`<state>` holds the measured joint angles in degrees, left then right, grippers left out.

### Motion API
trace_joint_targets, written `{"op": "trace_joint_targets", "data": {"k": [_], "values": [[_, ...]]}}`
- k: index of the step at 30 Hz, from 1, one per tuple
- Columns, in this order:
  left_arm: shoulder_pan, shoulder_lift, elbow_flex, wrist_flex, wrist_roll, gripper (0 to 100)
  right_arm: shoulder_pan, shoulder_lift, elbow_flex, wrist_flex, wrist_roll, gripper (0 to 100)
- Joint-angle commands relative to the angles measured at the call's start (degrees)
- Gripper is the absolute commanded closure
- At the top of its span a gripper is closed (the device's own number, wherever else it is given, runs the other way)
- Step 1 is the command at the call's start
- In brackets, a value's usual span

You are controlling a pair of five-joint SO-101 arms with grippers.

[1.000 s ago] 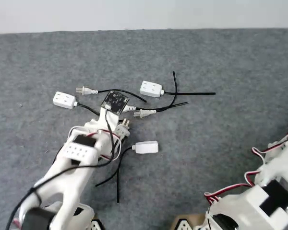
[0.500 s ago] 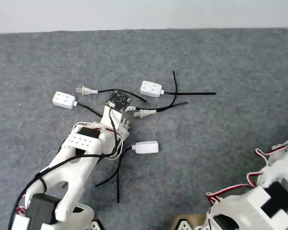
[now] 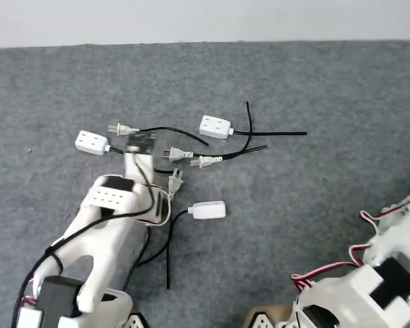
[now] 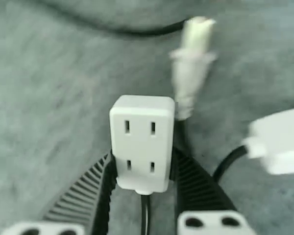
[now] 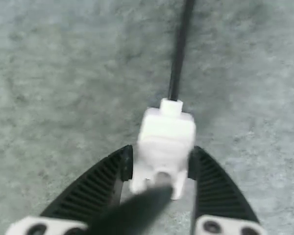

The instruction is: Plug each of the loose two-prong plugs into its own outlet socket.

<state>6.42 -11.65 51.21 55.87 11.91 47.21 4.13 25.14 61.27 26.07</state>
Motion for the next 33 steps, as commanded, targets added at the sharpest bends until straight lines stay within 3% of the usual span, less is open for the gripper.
{"op": "trace_joint_targets", "data": {"k": [1, 5, 14, 21, 23, 27, 33], "values": [[-4.8, -0.5, -3.0, 5.0, 1.7, 99, -6.3, -5.0, -3.4, 3.4, 0.0, 86.4], [-11.0, -0.1, -2.9, 3.8, 1.7, 99, -12.5, -9.5, -3.3, 4.9, -6.0, 86.4], [-11.4, -0.1, 0.7, 1.8, 1.6, 97, -21.9, -16.8, -3.2, 11.6, -9.4, 86.4], [-11.3, -0.6, 0.7, 3.7, 1.6, 70, -22.1, -17.6, -3.6, 13.0, -9.5, 77.7], [-11.3, -1.3, 0.6, 4.4, 0.7, 68, -23.8, -17.6, -4.0, 13.8, -9.7, 77.6], [-11.4, -9.8, 2.8, 5.4, -0.6, 68, -30.7, -17.6, -2.9, 13.8, -14.5, 77.6], [-11.3, -31.1, 11.9, 5.5, -1.7, 68, -47.6, -17.6, -0.5, 13.6, -19.9, 80.8]]}}
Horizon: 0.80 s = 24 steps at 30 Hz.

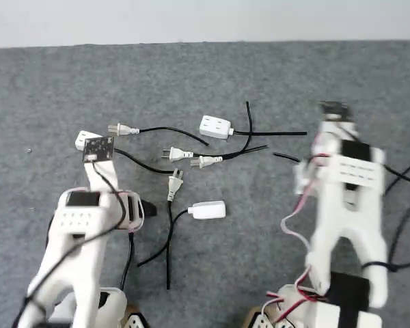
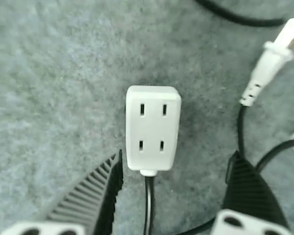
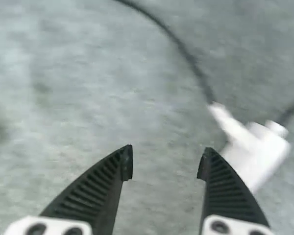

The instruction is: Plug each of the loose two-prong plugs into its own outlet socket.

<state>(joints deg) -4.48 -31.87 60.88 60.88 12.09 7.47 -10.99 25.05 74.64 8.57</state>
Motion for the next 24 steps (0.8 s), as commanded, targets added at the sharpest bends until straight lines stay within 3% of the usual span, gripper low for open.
{"op": "trace_joint_targets", "data": {"k": [1, 5, 8, 11, 17, 24], "values": [[-0.5, -14.8, 3.7, 0.5, -3.5, 68, -10.9, -2.5, -0.2, 0.0, -3.0, 82.5], [-2.6, -26.9, 7.1, 4.0, -7.8, 68, -21.8, -2.5, -0.4, 0.0, -6.3, 86.7], [-7.2, -30.2, 6.9, 5.2, -7.9, 68, -29.2, -2.5, -0.4, -0.9, -3.8, 87.2], [-11.5, -29.2, 6.6, 4.0, -7.8, 68, -35.1, -2.4, 0.5, -2.4, 4.6, 87.1], [-19.0, -20.6, 2.1, 3.7, -7.6, 68, -43.9, -2.5, 5.1, -6.5, 28.1, 86.9], [-30.2, -5.4, -4.7, -2.5, -3.9, 68, -52.1, -2.4, 12.2, -17.5, 37.2, 86.9]]}}
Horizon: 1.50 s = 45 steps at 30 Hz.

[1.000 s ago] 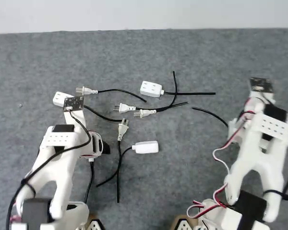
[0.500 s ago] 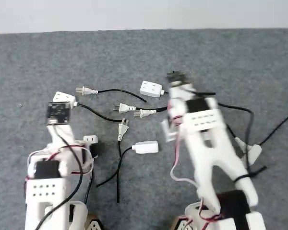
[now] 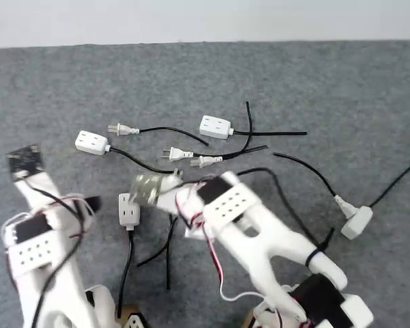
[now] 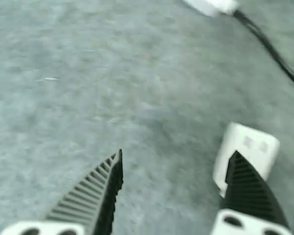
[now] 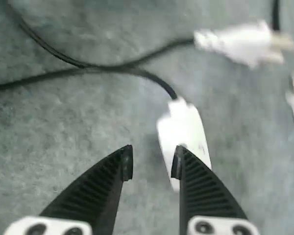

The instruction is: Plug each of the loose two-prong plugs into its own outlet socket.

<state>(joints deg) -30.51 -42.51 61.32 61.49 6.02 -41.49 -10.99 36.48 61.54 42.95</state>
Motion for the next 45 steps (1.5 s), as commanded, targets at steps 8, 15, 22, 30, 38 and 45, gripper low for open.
{"op": "trace_joint_targets", "data": {"k": [8, 15, 22, 30, 38, 45], "values": [[-8.4, 19.3, -11.2, -8.6, 4.3, 68, -10.5, -2.3, 1.2, -8.3, 0.5, 87.1], [-11.1, 23.0, -14.3, -8.5, 4.4, 68, -17.5, -1.9, 2.6, -8.6, -0.3, 87.2], [-11.6, 23.5, -14.4, -8.6, 4.5, 68, -21.1, -1.7, 6.2, -10.3, -0.4, 87.3], [-11.6, 23.6, -14.4, -8.7, 4.5, 68, -21.0, -1.7, 7.8, -15.5, -0.5, 87.3], [-11.6, 23.6, -14.1, -9.8, 4.5, 68, -20.9, 5.1, 7.6, -19.2, -0.7, 87.4], [-11.5, 23.6, -14.0, -9.8, 4.5, 68, -20.7, 6.9, 5.5, -18.2, -1.1, 92.8]]}}
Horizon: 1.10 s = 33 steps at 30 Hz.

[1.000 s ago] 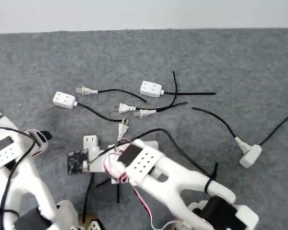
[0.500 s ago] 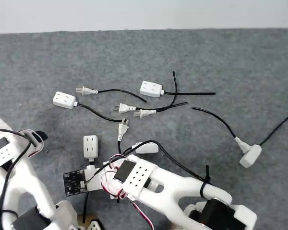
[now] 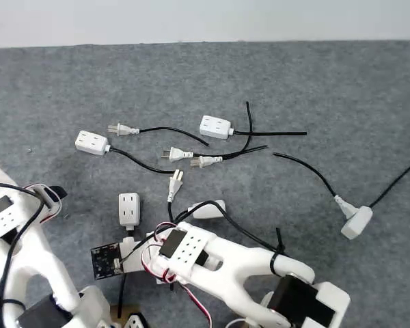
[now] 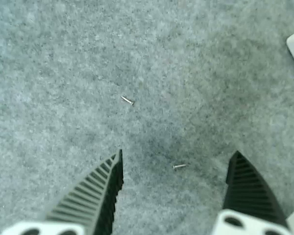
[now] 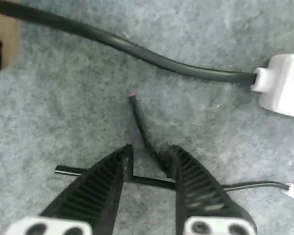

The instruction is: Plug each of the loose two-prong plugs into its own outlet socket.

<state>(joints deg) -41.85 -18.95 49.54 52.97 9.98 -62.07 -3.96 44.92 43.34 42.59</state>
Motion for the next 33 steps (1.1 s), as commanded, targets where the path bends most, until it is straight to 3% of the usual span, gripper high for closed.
{"op": "trace_joint_targets", "data": {"k": [1, 10, 23, 33], "values": [[-0.2, 0.0, -2.2, -1.2, 0.5, 68, 0.2, -0.1, -3.0, 0.0, -0.8, 93.4], [-0.1, 0.0, -2.2, -1.2, 0.5, 68, 3.3, -3.5, -3.4, 0.3, -4.8, 99.0], [1.8, 0.1, -0.8, -3.1, 0.5, 68, 24.0, -42.9, -3.6, 4.4, -25.1, 99.0], [2.8, 0.1, -0.6, -3.3, 0.5, 68, 31.6, -63.3, -8.1, 16.1, -26.7, 99.0]]}}
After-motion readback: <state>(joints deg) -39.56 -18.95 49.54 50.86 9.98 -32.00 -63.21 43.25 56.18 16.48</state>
